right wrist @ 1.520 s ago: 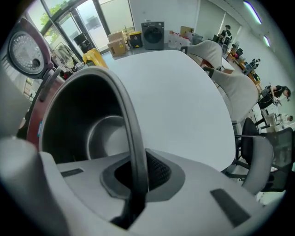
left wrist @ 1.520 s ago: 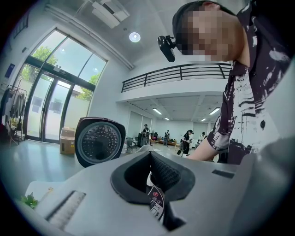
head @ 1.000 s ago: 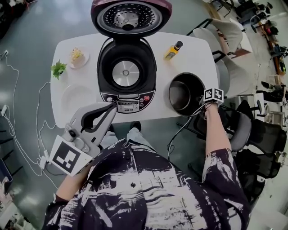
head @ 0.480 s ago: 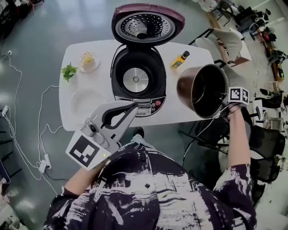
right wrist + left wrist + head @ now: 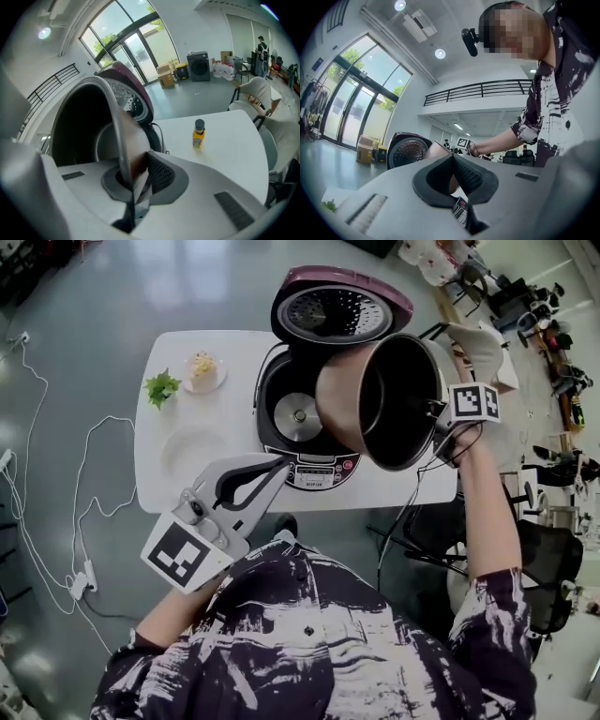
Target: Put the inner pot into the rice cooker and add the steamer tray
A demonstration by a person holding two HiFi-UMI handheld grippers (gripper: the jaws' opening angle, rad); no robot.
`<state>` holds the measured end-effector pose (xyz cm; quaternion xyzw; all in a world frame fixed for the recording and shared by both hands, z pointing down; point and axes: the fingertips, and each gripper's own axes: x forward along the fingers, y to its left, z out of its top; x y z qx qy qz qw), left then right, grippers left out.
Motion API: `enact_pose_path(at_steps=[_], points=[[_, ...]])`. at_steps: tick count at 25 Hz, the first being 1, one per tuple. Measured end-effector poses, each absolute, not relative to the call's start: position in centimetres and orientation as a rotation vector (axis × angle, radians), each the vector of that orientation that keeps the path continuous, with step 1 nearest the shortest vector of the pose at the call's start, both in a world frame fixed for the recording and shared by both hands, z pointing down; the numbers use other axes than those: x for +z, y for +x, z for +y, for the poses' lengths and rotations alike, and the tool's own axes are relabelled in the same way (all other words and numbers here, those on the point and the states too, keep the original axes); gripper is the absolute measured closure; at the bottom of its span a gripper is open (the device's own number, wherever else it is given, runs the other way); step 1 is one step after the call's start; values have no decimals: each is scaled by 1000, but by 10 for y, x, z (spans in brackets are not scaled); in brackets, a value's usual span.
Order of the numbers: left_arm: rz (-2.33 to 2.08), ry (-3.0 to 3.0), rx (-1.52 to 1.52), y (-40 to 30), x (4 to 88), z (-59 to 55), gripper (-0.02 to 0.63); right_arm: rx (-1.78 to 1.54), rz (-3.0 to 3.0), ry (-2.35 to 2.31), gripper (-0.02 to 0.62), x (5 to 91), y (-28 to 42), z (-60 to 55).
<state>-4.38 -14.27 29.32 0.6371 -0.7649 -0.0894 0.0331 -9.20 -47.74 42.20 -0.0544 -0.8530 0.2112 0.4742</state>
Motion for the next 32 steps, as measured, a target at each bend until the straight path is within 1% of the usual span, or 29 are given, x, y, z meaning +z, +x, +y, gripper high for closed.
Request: enact_pose_path(at_steps=[3, 9, 20, 32], points=[[-2390, 1914, -274, -51, 295, -124, 601, 519, -2045, -189, 594, 447, -120, -445], [-2433, 1836, -272, -60, 303, -92, 601, 420, -1969, -108, 589, 491, -144, -431], [-2465, 1753, -272, -70, 313, -62, 601, 361, -1870, -30, 589, 543, -153, -414], [-2461, 1724, -278, -77, 320, -51, 601, 169, -1828, 60, 589, 555, -160, -419]])
